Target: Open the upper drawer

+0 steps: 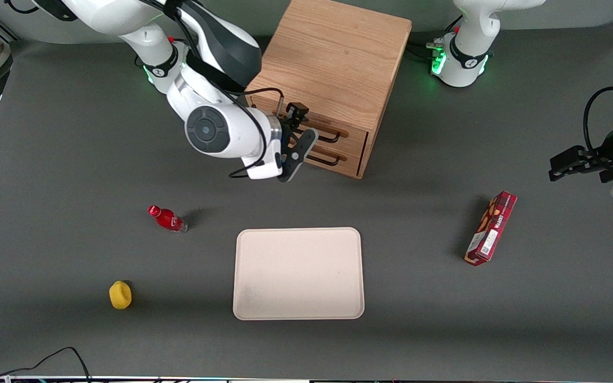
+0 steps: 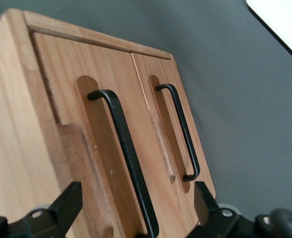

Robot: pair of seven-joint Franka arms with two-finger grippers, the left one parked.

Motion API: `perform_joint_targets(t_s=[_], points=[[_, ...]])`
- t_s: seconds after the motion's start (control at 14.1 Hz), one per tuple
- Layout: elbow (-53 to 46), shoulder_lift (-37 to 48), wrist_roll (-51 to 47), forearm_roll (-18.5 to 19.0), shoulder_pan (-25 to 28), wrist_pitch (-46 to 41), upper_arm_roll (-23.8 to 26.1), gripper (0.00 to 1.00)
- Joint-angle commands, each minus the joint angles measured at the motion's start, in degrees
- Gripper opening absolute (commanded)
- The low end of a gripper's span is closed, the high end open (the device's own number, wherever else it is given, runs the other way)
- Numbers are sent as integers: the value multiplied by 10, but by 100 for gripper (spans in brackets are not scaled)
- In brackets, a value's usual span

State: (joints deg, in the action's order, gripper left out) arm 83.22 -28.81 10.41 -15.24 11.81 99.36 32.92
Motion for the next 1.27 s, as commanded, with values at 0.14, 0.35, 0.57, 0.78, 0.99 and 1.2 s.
perform_joint_targets(t_s=[0.14, 0.35, 0.57, 0.78, 0.99, 1.2], points=[[39, -2, 8, 32, -40, 40, 46, 100], [57, -14, 4, 60, -67, 65, 86, 100], [58, -21, 3, 60, -64, 79, 87, 100], [59, -29, 2, 65, -57, 94, 87, 100], [58, -42, 1, 85, -55, 101, 87, 100], [49, -60, 1, 102, -56, 107, 86, 100]])
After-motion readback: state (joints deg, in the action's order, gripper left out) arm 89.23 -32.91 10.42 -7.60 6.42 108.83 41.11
